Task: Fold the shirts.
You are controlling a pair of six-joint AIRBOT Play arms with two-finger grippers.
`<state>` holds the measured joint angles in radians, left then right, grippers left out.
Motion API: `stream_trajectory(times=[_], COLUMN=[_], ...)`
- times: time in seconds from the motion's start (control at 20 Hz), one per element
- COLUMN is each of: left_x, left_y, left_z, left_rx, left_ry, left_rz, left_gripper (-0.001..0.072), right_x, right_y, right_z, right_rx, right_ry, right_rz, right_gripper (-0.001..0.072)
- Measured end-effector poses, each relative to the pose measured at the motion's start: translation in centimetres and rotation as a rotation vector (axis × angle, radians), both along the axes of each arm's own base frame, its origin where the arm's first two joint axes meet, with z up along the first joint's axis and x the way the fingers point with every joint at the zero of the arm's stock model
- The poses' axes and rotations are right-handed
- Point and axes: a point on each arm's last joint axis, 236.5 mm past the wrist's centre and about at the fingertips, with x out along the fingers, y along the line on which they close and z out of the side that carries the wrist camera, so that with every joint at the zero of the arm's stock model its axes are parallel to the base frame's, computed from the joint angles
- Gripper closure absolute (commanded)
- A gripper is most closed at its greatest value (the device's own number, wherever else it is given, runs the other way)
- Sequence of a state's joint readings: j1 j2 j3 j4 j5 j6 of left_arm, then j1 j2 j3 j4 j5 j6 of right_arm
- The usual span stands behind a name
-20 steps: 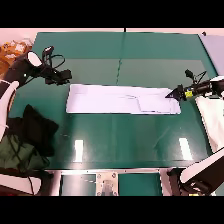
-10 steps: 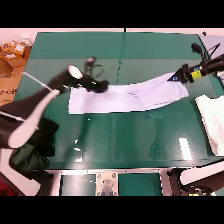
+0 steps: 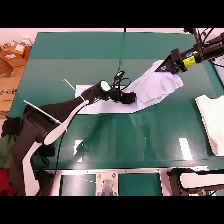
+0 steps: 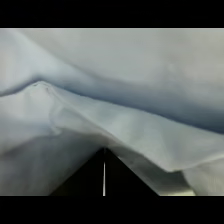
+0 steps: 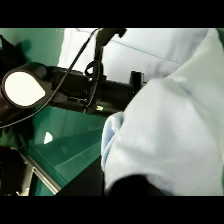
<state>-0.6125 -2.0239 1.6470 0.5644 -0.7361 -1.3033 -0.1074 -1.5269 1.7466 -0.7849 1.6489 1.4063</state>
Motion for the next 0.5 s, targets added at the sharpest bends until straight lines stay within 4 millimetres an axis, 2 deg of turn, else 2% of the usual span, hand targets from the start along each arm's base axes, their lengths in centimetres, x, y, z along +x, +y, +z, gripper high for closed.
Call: stream_trajectory(times=[0.1, 0.2, 0.35, 0.5], left_x=[0.6, 1.5, 4.1, 6.5], left_y=[1.4, 3.8, 9.6, 16.9], left_z=[0.5, 1.8, 4.6, 7.2], left_rx=[-0.008, -0.006, 0.054, 0.15], left_ry=[0.033, 0.054, 0.049, 0.044], left_rz=[-0.022, -0.068, -0.115, -0.114], left_gripper=[0.0683, 0.0683, 0.0683, 0.0682], right_x=[-0.1, -0.1, 0.2, 0.8], right_y=[0.5, 1.0, 2.6, 6.4], right_z=[0.2, 0.3, 0.7, 0.7], right_rx=[0.003, 0.008, 0.032, 0.06], right_ry=[0.003, 0.004, -0.004, -0.029], right_rz=[-0.002, -0.002, -0.006, 0.014], right_gripper=[0.0694, 0.0694, 0.0694, 0.0694])
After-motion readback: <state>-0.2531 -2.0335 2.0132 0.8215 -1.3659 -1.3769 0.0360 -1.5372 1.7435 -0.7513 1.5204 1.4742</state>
